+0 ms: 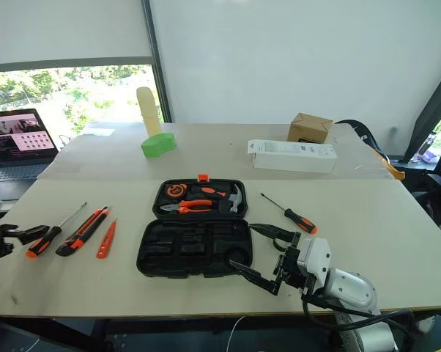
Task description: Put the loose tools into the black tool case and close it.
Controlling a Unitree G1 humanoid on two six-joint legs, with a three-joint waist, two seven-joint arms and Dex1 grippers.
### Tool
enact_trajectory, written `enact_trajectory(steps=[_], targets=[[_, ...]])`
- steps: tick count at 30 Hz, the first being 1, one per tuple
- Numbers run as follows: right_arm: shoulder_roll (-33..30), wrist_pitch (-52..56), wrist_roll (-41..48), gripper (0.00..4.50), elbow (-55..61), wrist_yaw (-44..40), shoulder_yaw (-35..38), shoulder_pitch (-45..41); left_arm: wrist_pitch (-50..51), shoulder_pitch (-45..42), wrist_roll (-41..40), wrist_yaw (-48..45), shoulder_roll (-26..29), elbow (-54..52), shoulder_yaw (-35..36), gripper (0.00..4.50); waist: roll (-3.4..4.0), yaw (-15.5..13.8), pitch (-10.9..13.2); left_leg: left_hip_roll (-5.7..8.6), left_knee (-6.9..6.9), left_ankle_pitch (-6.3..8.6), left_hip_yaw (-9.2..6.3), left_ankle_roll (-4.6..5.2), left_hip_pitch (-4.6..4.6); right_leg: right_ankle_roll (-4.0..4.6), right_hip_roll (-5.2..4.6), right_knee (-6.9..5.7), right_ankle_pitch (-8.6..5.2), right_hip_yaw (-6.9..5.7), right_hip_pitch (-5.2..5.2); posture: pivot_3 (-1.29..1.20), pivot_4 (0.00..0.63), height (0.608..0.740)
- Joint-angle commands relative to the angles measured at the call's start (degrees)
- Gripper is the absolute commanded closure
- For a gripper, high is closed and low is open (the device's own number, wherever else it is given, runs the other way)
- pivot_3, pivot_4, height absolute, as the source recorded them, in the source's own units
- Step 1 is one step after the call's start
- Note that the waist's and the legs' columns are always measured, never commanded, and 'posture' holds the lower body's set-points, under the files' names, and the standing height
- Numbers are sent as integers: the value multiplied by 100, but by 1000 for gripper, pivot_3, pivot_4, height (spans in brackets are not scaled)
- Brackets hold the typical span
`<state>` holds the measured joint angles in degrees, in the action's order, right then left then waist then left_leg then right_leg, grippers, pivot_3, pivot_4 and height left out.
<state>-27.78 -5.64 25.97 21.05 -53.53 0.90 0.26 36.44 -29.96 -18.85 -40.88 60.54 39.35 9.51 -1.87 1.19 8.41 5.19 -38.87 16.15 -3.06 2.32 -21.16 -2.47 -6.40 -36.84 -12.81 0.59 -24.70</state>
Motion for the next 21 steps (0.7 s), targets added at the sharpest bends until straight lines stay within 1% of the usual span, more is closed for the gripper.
enact_trajectory(steps=[1,3,4,5,7,9,10,11,12,14,16,18,20,21], targets=[[-45,-164,19,0,226,96,206,108,-28,-541,559,-429,9,745,-493,525,-1,7,-1,4,-1,5,1,6,-2,0,-1,-1,0,1,-10,0,150,740],[-61,-185,1,0,253,136,263,185,-92,-742,717,-387,-15,1058,-561,1083,-1,7,-1,10,-3,13,1,13,-4,0,-2,-3,0,3,-24,0,150,740],[-73,-196,-6,0,276,154,296,234,-112,-783,780,-428,15,1173,-585,1683,-2,4,-1,12,-5,16,2,17,-7,0,-2,-3,0,3,-29,0,150,740],[-84,-205,-9,0,296,173,322,273,-125,-807,825,-489,46,1258,-593,1858,-2,-2,-1,12,-8,19,3,18,-8,0,-4,-5,0,5,-33,0,150,740],[-98,-205,-5,0,323,204,370,317,-154,-838,917,-609,109,1377,-612,2568,-2,-6,-1,12,-9,20,4,18,-8,0,-4,-4,0,6,-34,0,150,740],[-136,-214,20,0,317,225,491,392,-321,-845,868,-758,261,1450,-432,3253,-2,7,-1,12,-11,20,13,18,-6,0,-4,-4,0,8,-35,0,150,740],[-154,-223,28,0,302,231,544,422,-493,-864,824,-819,320,1482,-315,3730,-3,6,-1,11,-11,20,17,19,-6,0,-4,-4,0,10,-37,0,150,740],[-169,-232,36,0,286,233,595,447,-820,-915,695,-929,348,1473,-114,4012,-4,-2,0,9,-12,20,17,19,-6,0,-3,-3,0,10,-38,0,150,740],[-182,-235,44,0,274,234,638,464,-1092,-1003,541,-1067,351,1440,90,4038,-7,-17,1,9,-13,20,16,19,-6,0,-4,-2,0,9,-42,0,150,740],[-215,-234,58,0,281,232,739,535,-1721,-988,195,-1841,307,1028,398,4038,-16,-42,1,9,-17,20,16,18,-7,0,-6,4,0,9,-43,0,150,740],[-272,-223,86,0,300,204,837,609,-1992,-937,-51,-2660,244,499,468,4038,-21,-116,3,9,-24,22,13,19,-11,1,-13,8,1,5,-40,0,150,740],[-336,-201,121,0,322,180,956,693,-1968,-921,-241,-3363,164,-108,328,4038,-20,-154,3,10,-35,29,13,28,-12,1,-16,11,1,5,-39,0,150,740],[-450,-188,173,0,325,140,1178,844,-1662,-971,-339,-4030,-11,-1084,-223,4038,-20,-185,3,12,-43,33,14,34,-13,0,-17,10,1,7,-29,0,150,740],[-506,-190,193,0,317,111,1279,920,-1603,-1020,-295,-4218,-126,-1519,-525,4038,-19,-193,4,12,-46,35,13,37,-15,0,-17,10,2,7,-24,0,150,740]])
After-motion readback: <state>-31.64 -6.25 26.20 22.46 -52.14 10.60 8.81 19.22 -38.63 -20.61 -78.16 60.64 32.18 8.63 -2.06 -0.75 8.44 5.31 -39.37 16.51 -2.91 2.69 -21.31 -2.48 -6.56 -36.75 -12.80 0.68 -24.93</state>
